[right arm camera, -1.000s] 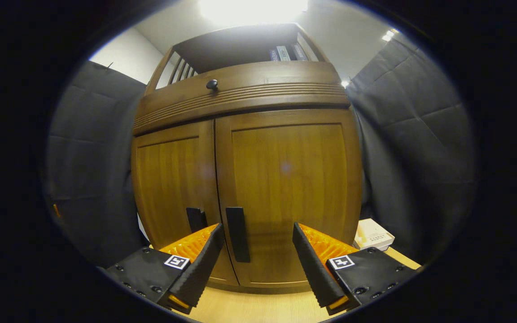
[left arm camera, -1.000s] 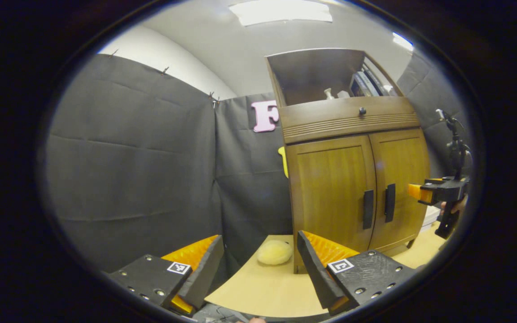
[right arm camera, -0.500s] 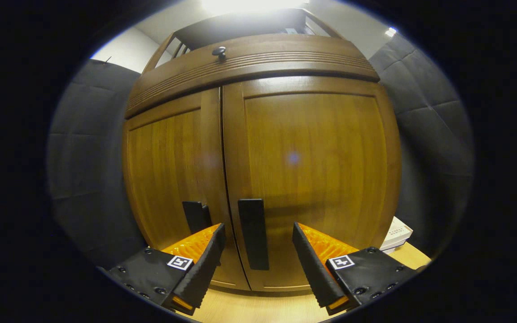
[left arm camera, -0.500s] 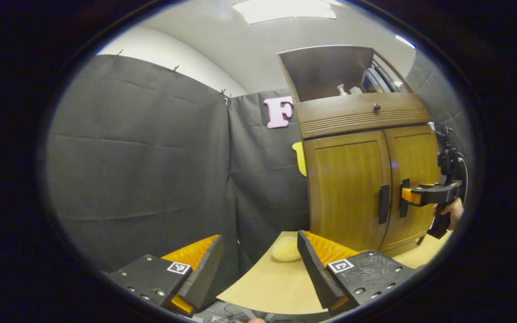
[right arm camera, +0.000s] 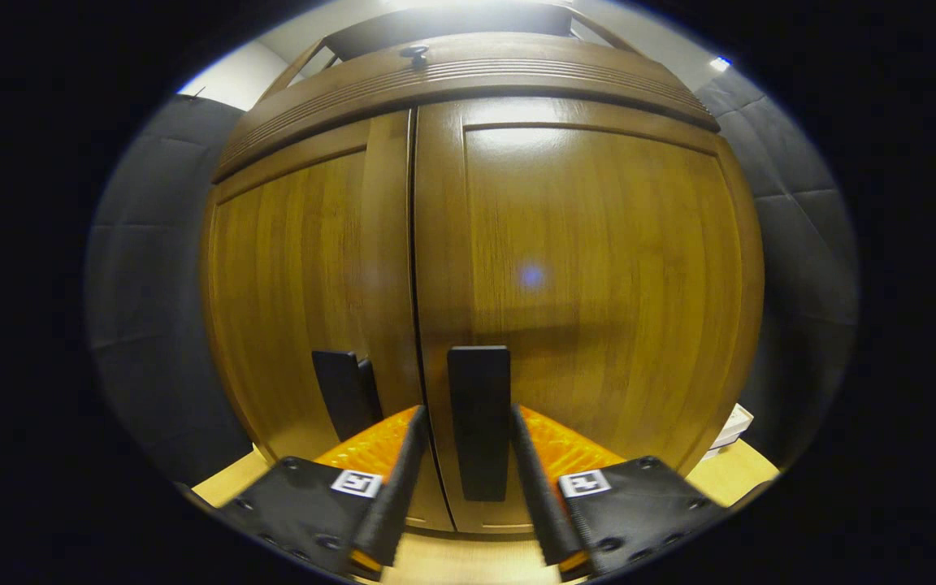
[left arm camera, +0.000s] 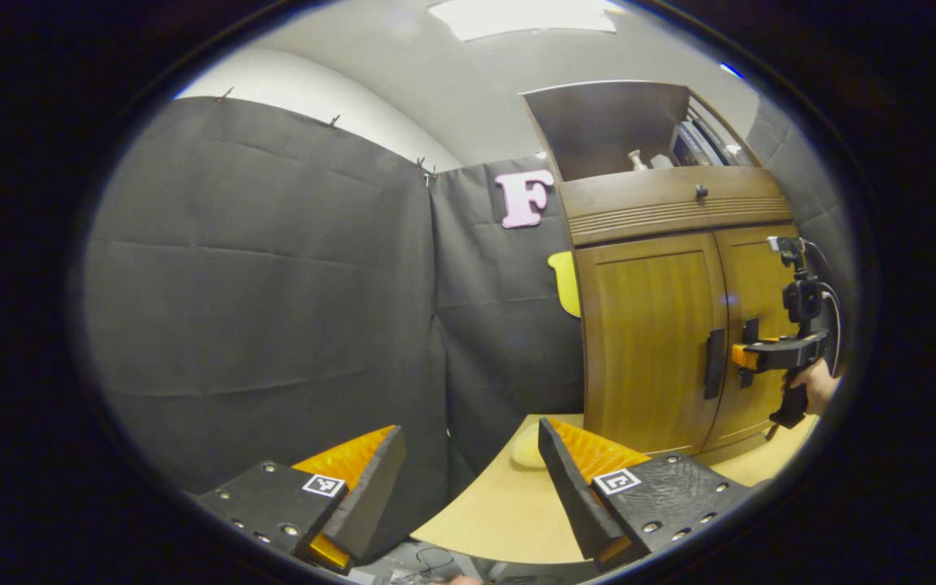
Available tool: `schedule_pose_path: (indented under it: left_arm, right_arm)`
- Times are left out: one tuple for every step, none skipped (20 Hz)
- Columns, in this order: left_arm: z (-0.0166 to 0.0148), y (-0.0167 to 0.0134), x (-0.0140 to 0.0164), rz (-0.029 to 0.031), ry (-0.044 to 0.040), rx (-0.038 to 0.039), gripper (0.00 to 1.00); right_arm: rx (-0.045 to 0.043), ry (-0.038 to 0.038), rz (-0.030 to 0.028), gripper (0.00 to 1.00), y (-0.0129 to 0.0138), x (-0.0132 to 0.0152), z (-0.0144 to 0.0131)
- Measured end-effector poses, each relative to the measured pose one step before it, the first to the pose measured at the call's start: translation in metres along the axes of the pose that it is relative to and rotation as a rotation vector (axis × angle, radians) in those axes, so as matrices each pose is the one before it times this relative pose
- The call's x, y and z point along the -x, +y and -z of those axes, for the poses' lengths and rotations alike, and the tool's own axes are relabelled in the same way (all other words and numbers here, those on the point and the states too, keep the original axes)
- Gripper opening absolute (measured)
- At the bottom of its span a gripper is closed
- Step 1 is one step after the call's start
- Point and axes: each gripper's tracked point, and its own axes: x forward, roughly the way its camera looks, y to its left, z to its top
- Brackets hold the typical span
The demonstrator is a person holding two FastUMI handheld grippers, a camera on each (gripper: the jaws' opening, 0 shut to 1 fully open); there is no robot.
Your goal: Open the right door of the double-door shoe cabinet with the right hand, and open the left door with the left hand.
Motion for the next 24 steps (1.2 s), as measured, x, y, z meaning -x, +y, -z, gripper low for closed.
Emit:
schedule_pose_path:
  left_arm:
    - [0.0002, -0.00004, -0.0008, 0.00075, 0.00039, 0.00217, 0.96]
    - [-0.00038, -0.00045, 0.00071, 0.00074, 0.00004, 0.0016, 0.96]
    - [-0.00039, -0.00027, 0.00029, 0.00444, -0.00003, 0.00146, 0.96]
    - [0.00027, -0.00054, 0.00063, 0.00542, -0.00036, 0.00023, 0.96]
    - [-0.00105, 0.00004, 0.00015, 0.005, -0.00226, -0.00001, 0.96]
    - [-0.00036, -0.00133, -0.00003, 0.0069, -0.00201, -0.00004, 0.96]
    - [-0.00125, -0.00007, 0.0001, 0.00686, -0.00357, 0.00015, 0.96]
    - [-0.00087, -0.00091, -0.00054, 0.00669, -0.00349, -0.00091, 0.96]
    - [-0.00103, 0.00002, -0.00038, 0.00608, -0.0034, -0.0001, 0.96]
    - [-0.00079, -0.00112, -0.00066, 0.00676, -0.00496, -0.00039, 0.96]
    - [-0.00102, 0.00027, -0.00129, 0.00528, -0.00454, -0.00001, 0.96]
    - [-0.00004, -0.0014, -0.00047, 0.00563, -0.00324, -0.00021, 0.96]
    - [-0.00026, -0.00045, -0.0004, 0.00681, -0.0016, 0.00182, 0.96]
    - [-0.00037, -0.00109, -0.00111, 0.00902, -0.00158, 0.00262, 0.96]
    - [-0.0003, -0.00067, -0.00043, 0.00829, -0.00102, 0.00194, 0.96]
    - [0.00124, -0.00128, -0.00092, 0.00842, -0.00193, 0.00095, 0.96]
    - [-0.00069, -0.00096, -0.00099, 0.00981, -0.00297, 0.0025, 0.96]
    - [-0.00009, -0.00141, -0.00037, 0.01133, -0.00333, 0.00293, 0.96]
    - [-0.00023, -0.00069, -0.00061, 0.01135, -0.0033, 0.00184, 0.96]
    - [0.00077, -0.00135, -0.00073, 0.01201, -0.004, 0.00032, 0.96]
    - [-0.00064, -0.00043, -0.00067, 0.01209, -0.00431, 0.00072, 0.96]
    - [0.00032, -0.00127, -0.00034, 0.0105, -0.00487, 0.00063, 0.96]
    - [0.00017, -0.00081, -0.0013, 0.00984, -0.00375, 0.00112, 0.96]
    - [0.00024, -0.00156, -0.00035, 0.01011, -0.00206, 0.00137, 0.96]
  right_arm:
    - [-0.01292, 0.00328, -0.00904, 0.57, 0.001, -0.0042, 0.00075]
    - [-0.00898, 0.00593, 0.00043, 0.52, 0.00148, 0.0057, 0.0018]
    - [-0.00743, 0.00116, 0.00805, 0.47, -0.00165, 0.00049, 0.00243]
    - [-0.00377, 0.00021, -0.0006, 0.3, 0.00131, 0.00077, -0.00322]
    - [0.0009, 0.00317, 0.00384, 0.29, 0.00131, 0.00051, 0.00074]
    - [0.0059, 0.00163, 0.00874, 0.23, -0.00081, -0.00497, 0.00008]
    - [0.00637, 0.00103, 0.00431, 0.13, -0.0017, 0.00765, -0.00115]
    - [-0.00191, 0.01243, -0.00407, 0.14, -0.00075, -0.00618, 0.00221]
    - [-0.01208, 0.0002, -0.00518, 0.13, 0.00155, 0.00345, -0.00064]
    - [-0.00364, 0.00293, -0.00622, 0.14, 0.0007, 0.00252, 0.00197]
    - [0.00134, -0.00328, -0.00533, 0.14, -0.0017, 0.00277, 0.00082]
    - [0.00206, -0.00163, -0.00464, 0.14, 0.00018, 0.00397, -0.00029]
    - [-0.00147, -0.00068, -0.00585, 0.14, -0.00026, 0.00355, 0.00151]
    - [-0.0057, 0.00044, -0.00771, 0.14, 0.0006, 0.00391, 0.00004]
    - [-0.00278, 0.00297, -0.0096, 0.14, 0.00033, 0.0055, 0.00225]
    - [-0.0024, -0.00034, -0.00837, 0.14, -0.00026, 0.00561, 0.00058]
    - [0.00016, 0.00256, -0.00892, 0.14, 0.00068, 0.00562, 0.0013]
    - [-0.00209, 0.0015, -0.0074, 0.12, -0.00019, 0.00638, 0.0003]
    - [-0.0021, 0.0031, -0.00685, 0.12, -0.00095, 0.0061, 0.00059]
    - [-0.00603, 0.0015, -0.00597, 0.14, -0.00148, 0.00628, 0.00001]
    - [-0.0059, 0.00425, -0.0047, 0.14, -0.00138, 0.00664, 0.00109]
    - [-0.00391, 0.00498, -0.00375, 0.12, -0.0011, 0.00667, 0.00022]
    - [-0.00498, 0.00334, -0.00162, 0.14, -0.00166, 0.0046, 0.00049]
    - [-0.00464, 0.00244, -0.00173, 0.14, -0.00215, 0.0061, -0.00022]
